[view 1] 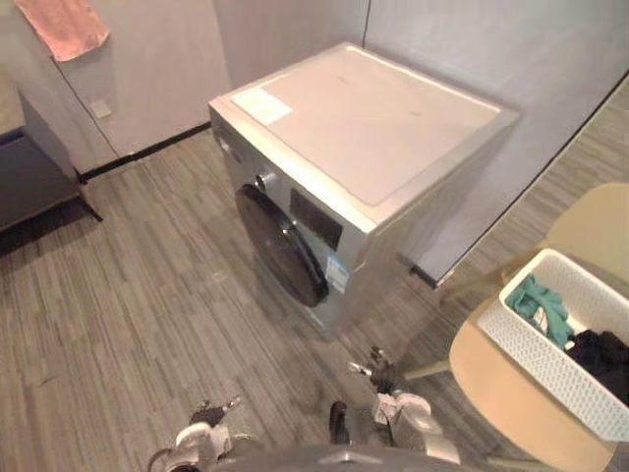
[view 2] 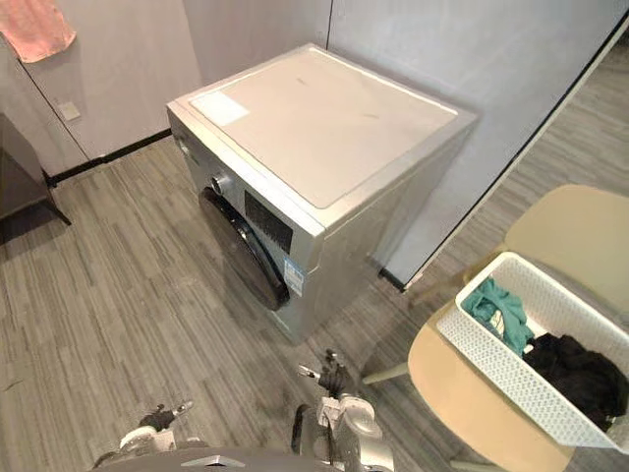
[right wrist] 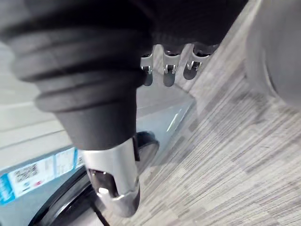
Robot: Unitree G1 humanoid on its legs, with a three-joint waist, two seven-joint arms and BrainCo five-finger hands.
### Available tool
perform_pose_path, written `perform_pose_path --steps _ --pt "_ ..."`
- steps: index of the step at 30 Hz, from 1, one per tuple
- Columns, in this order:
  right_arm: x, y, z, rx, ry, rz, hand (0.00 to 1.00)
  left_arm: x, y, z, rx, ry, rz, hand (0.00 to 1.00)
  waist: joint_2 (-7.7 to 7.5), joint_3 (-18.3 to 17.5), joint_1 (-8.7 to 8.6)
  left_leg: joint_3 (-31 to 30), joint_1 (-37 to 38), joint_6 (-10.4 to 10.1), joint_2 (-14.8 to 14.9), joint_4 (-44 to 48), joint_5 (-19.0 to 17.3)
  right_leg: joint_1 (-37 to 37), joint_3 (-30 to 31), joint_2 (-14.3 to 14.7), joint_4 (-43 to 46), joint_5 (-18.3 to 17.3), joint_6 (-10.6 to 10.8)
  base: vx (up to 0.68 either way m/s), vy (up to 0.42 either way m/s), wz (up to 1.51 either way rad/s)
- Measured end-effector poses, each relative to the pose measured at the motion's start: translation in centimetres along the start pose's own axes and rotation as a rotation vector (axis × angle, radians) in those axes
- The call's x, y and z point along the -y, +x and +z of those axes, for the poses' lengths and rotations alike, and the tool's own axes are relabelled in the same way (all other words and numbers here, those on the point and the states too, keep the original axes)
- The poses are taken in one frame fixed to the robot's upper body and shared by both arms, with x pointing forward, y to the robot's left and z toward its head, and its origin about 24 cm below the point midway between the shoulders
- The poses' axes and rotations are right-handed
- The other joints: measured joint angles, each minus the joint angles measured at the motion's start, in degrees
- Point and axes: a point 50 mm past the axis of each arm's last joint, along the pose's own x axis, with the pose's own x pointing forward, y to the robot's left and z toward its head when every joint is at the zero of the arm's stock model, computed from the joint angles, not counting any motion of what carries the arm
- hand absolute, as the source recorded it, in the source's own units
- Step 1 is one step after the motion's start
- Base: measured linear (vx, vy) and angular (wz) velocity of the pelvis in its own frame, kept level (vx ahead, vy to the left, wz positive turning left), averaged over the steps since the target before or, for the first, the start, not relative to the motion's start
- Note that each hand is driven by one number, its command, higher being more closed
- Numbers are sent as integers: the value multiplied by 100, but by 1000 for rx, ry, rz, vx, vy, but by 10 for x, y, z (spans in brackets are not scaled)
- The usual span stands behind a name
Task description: Pick up the laundry basket with both hands and put the clothes into the washing machine.
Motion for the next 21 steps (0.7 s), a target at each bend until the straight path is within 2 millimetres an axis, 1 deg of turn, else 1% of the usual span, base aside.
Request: perform_pose_path --steps 1,2,3,4,5,6,7,8,9,10,11,12,13,14,15,17,18,19,21 --pt "0 0 5 19 -18 10 0 0 -1 1 10 -2 -1 0 51 18 -4 -143 -215 39 109 481 51 78 -27 36 -49 -2 -4 84 -13 -3" --pt "-1 -1 15 54 -52 28 0 3 -1 3 24 -9 -8 0 146 60 -4 -400 -568 2 272 1265 302 206 -20 97 -108 -6 -9 161 53 -14" --pt "-3 -1 22 80 -76 45 0 5 -2 5 35 -11 -12 0 201 82 37 -568 -784 -6 342 1771 690 339 69 120 -197 -4 -11 138 59 -23" --pt "-6 -1 25 92 -86 56 0 5 -2 6 41 -11 -11 0 174 92 56 -594 -916 24 348 1969 879 404 128 107 -280 13 -28 177 139 -35" --pt "-12 0 31 113 -115 83 0 2 -2 6 44 -6 -2 0 147 80 65 -593 -1006 167 334 2014 631 462 240 51 -443 63 -43 161 144 -39" --pt "-19 2 37 135 -135 107 0 3 -2 6 43 3 -6 0 163 68 42 -507 -1057 297 299 1665 252 467 382 -1 -569 158 -58 196 182 -42" --pt "-23 3 39 142 -146 123 0 3 -2 6 43 2 -6 0 159 70 30 -502 -1051 311 279 1364 126 468 446 -35 -630 201 -16 168 175 -44" --pt "-30 4 42 148 -165 151 0 3 -2 6 44 3 -5 0 143 79 43 -570 -999 303 223 526 -10 450 534 -130 -697 299 107 156 215 -43" --pt "-36 4 42 150 -195 186 0 3 -2 6 43 5 -3 0 115 96 55 -709 -891 268 95 -479 31 422 630 -254 -706 338 233 148 233 -43" --pt "-39 4 42 149 -217 205 0 4 -2 6 41 10 -4 0 122 86 67 -804 -799 227 -2 -979 146 397 685 -303 -695 346 295 151 291 -43" --pt "-42 4 41 144 -268 247 0 6 -2 4 32 20 -8 0 171 63 80 -915 -723 153 -79 -1580 604 355 796 -335 -693 351 429 131 275 -46" --pt "-44 3 40 137 -318 284 0 8 -2 -1 17 33 -10 0 311 17 76 -921 -719 71 -83 -1838 1315 328 863 -316 -716 350 569 174 401 -38" --pt "-49 2 37 124 -348 327 0 11 -1 -1 5 64 -20 0 337 7 19 -854 -599 -234 -211 -1975 1034 376 961 -398 -785 367 754 143 413 -16" --pt "-53 1 37 125 -352 349 0 6 0 4 20 103 -11 0 137 14 7 -829 -588 -178 -408 -2074 1060 380 976 -584 -905 439 824 118 417 -1" --pt "-69 0 36 130 -356 409 0 -5 3 11 35 141 11 0 -43 14 24 -716 -573 -85 -626 -2271 1108 404 978 -771 -1206 584 854 61 318 0" --pt "-82 0 40 147 -364 458 0 -13 4 14 36 171 28 0 -193 -28 40 -671 -536 -8 -780 -2416 1162 474 978 -900 -1500 748 875 27 184 -5" --pt "-90 2 47 170 -381 489 0 -15 4 14 36 193 34 0 -223 -44 50 -640 -512 36 -867 -2503 1186 491 981 -967 -1636 850 886 8 104 -7" --pt "-93 3 52 185 -390 503 0 -16 4 13 34 195 36 0 -219 -41 50 -610 -504 60 -892 -2547 1206 482 982 -986 -1681 889 881 -8 100 -13" --pt "-103 6 68 234 -418 528 0 -17 4 13 28 198 40 0 -199 1 67 -563 -510 102 -939 -2596 1238 476 991 -1027 -1811 983 957 -33 40 -12"
